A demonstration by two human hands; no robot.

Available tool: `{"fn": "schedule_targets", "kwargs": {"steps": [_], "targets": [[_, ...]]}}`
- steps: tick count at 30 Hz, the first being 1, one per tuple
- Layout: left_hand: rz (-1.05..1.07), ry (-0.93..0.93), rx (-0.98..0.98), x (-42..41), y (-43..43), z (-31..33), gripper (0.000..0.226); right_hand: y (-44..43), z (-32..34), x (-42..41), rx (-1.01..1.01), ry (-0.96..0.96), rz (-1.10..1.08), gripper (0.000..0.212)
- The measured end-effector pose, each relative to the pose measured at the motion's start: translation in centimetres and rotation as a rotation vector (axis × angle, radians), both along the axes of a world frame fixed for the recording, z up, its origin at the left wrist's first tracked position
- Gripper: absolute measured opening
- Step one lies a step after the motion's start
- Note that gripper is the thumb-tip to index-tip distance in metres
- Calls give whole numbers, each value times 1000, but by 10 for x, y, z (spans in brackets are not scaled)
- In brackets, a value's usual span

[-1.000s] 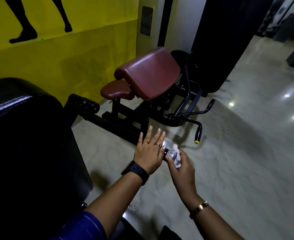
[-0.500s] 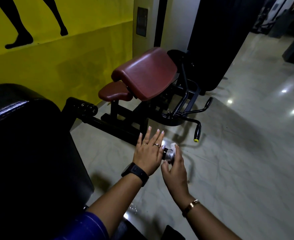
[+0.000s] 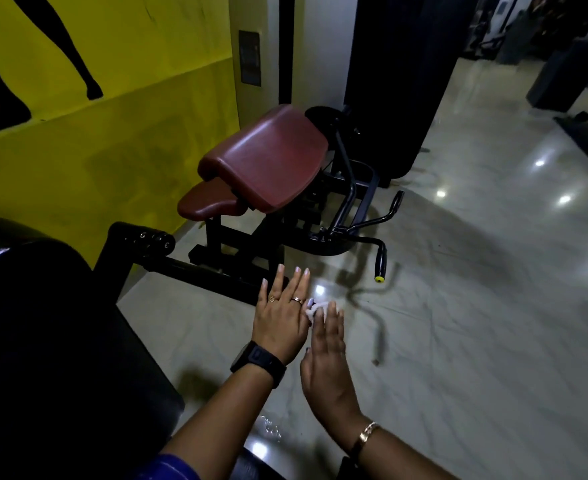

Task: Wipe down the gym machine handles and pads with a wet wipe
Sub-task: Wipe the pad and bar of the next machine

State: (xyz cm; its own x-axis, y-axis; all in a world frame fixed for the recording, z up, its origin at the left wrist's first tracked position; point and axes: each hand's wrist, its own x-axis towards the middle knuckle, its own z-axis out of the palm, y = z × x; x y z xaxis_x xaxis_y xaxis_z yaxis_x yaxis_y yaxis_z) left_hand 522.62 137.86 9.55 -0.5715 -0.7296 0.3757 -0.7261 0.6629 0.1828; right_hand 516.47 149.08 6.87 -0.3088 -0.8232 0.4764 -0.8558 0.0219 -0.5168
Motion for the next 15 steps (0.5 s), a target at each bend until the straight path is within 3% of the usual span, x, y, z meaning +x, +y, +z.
{"fn": "schedule_targets", "kwargs": {"steps": [4, 10, 12, 15], "targets": [[1, -1, 16, 1, 1, 2, 54, -15, 18, -22, 40, 73, 1, 56], [8, -3, 37, 0, 3, 6, 52, -13, 34, -36, 105, -483, -56, 56], [7, 4, 29, 1, 4, 6, 52, -11, 29, -33, 112, -718, -150, 46], [0, 8, 39, 1, 5, 7, 52, -6, 22, -22, 56, -814, -276, 26]]}}
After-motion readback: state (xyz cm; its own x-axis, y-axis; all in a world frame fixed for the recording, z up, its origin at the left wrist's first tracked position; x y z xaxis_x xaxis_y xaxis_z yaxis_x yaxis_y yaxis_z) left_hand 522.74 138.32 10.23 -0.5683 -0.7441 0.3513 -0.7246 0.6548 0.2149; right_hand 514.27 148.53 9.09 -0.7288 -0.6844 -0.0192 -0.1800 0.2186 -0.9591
